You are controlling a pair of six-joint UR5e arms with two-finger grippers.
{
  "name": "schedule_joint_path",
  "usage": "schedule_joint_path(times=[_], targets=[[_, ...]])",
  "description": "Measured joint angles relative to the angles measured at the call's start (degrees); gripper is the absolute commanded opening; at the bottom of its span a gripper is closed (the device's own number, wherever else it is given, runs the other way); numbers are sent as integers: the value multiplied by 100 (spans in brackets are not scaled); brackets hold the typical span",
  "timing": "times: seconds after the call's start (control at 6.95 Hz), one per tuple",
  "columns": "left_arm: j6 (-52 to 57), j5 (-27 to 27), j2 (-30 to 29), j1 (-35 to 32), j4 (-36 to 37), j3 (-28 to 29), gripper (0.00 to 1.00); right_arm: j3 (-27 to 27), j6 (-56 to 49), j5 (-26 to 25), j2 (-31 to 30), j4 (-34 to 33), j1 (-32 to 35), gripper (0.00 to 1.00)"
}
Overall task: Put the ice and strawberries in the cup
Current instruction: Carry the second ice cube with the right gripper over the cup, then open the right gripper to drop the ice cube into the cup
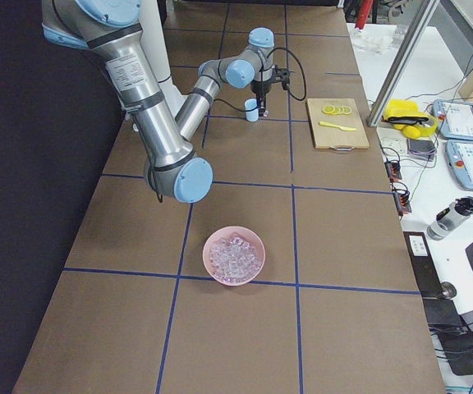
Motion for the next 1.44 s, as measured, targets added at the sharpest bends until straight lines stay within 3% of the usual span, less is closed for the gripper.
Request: schedule_joint_path(times=[0.29,0.58,0.86,1.01,1.15,1.29,1.44], targets=[[-4,0,-1,0,2,8,100,-777,936,-736,900,-45,-737,0],[-5,2,5,0,8,27,100,-1512,1490,-1111,1583,-30,-1165,0],[-7,4,14,0,9,35,100,-1712,1618,-1285,1690,-19,-1361,3],[-7,6,16,0,9,37,100,-1721,1626,-1314,1647,-18,-1392,10],[-5,8,17,3,9,37,100,-1709,1628,-1320,1590,-17,-1402,44],[-2,8,17,9,9,37,100,-1697,1627,-1322,1557,-17,-1408,90],[0,9,17,13,9,38,100,-1687,1620,-1325,1536,-17,-1412,97]])
